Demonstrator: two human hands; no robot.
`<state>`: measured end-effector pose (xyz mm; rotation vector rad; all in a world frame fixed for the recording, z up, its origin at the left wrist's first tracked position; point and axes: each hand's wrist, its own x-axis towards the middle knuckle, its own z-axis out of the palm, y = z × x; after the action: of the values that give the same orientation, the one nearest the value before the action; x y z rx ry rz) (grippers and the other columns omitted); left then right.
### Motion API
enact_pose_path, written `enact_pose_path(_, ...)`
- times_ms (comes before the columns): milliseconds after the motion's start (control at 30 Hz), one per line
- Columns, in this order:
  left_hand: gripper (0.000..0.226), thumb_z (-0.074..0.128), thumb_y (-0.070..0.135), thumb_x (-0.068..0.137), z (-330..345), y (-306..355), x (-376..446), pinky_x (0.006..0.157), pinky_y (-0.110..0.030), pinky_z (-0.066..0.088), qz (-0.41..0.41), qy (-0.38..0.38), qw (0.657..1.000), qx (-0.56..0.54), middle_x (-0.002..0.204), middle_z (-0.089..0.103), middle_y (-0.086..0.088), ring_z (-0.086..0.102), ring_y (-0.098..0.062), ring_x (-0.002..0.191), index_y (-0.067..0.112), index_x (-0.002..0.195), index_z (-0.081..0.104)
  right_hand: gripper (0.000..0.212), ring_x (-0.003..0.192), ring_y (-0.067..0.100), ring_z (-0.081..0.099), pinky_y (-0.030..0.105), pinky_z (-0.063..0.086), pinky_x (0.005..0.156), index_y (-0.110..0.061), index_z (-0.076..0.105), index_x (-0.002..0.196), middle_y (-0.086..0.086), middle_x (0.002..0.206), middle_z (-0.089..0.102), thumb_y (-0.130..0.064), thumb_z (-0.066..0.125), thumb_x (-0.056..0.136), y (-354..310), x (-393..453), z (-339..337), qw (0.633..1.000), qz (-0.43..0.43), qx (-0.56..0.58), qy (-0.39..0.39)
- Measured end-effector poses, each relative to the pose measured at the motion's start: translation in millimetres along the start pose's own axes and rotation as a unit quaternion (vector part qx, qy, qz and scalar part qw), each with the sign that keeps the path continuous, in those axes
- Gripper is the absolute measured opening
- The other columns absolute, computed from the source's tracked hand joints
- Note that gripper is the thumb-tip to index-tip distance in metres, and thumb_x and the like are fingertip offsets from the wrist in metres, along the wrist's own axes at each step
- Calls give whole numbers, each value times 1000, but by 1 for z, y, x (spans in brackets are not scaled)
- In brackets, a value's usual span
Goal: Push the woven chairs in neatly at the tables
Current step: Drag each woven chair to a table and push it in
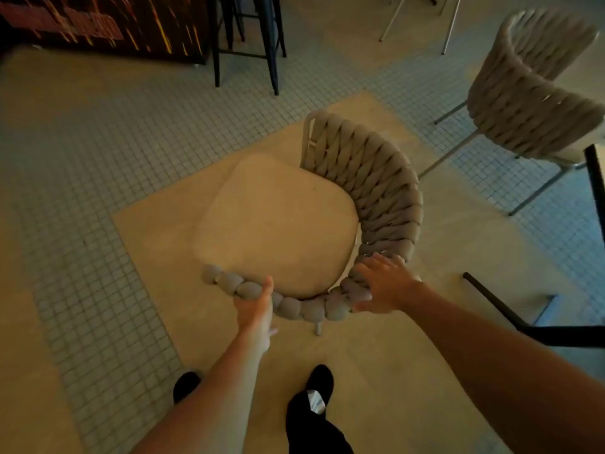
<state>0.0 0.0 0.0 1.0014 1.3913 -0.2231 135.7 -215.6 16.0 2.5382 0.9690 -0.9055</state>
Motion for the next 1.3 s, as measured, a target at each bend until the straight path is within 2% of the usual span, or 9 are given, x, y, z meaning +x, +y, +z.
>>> enact_pose_path(167, 105, 77, 35, 88, 28, -2, 21, 92, -65, 51, -26, 73, 993, -93, 151, 39, -15, 50, -41, 128, 29, 158, -1, 98, 150, 28, 25, 52, 26, 117, -30, 28, 157, -1, 161, 32, -81, 59, 79, 40, 18, 1, 991, -39, -103, -73)
enact_pose_path(267, 101, 78, 20, 88, 36, -8, 26, 88, -63, 54, -14, 116, 992, -52, 145, 43, -20, 53, -43, 121, 27, 156, 4, 97, 152, 24, 22, 52, 23, 119, -32, 26, 158, -4, 161, 35, -79, 60, 80, 42, 26, 15, 983, -78, -140, -88)
enact_pose_path(400, 86, 76, 13, 88, 38, -14, 35, 87, -62, 55, 10, 148, 989, -16, 138, 47, -26, 56, -45, 113, 23, 150, 16, 80, 152, 24, 22, 48, 22, 119, -28, 32, 157, -3, 157, 43, -73, 47, 93, 39, 29, 23, 986, -87, -134, -53)
enact_pose_path(600, 90, 74, 15, 90, 35, -8, 42, 91, -62, 54, 15, 147, 989, 9, 139, 47, -27, 56, -46, 113, 26, 154, 12, 67, 148, 25, 29, 47, 26, 113, -28, 39, 152, 0, 149, 51, -69, 35, 99, 35, 22, 20, 983, -86, -156, -34)
enact_pose_path(800, 93, 73, 17, 91, 6, 22, 56, 96, -60, 51, 54, 140, 986, 78, 145, 46, -22, 53, -45, 122, 28, 157, 9, 64, 139, 30, 38, 49, 28, 113, -24, 44, 147, 5, 148, 51, -67, 34, 101, -7, 15, 16, 991, -54, -116, -44)
enact_pose_path(933, 90, 74, 15, 89, -13, 52, 71, 90, -61, 54, 82, 125, 982, 119, 143, 49, -21, 55, -44, 119, 27, 156, 16, 62, 134, 31, 43, 51, 31, 107, -25, 47, 142, 6, 143, 56, -69, 34, 100, -43, 20, 25, 996, -16, -72, -51)
enact_pose_path(1100, 87, 73, 14, 87, -28, 89, 90, 85, -52, 56, 113, 112, 970, 185, 142, 48, -19, 54, -43, 121, 24, 155, 21, 63, 134, 33, 44, 54, 32, 107, -24, 44, 144, 7, 148, 52, -68, 34, 101, -84, 24, 21, 999, 9, -18, -46)
enact_pose_path(1200, 82, 73, 12, 87, -33, 108, 102, 82, -47, 52, 127, 102, 961, 222, 143, 48, -18, 52, -42, 122, 22, 152, 25, 61, 129, 35, 46, 54, 35, 104, -21, 44, 141, 11, 142, 55, -67, 34, 101, -106, 28, 16, 998, 26, 8, -56)
enact_pose_path(1300, 80, 73, 11, 87, -38, 127, 112, 87, -51, 53, 127, 86, 959, 239, 142, 48, -17, 52, -43, 121, 24, 150, 26, 62, 129, 37, 46, 55, 36, 103, -21, 44, 140, 12, 142, 55, -68, 33, 101, -124, 36, 14, 996, 40, 31, -71)
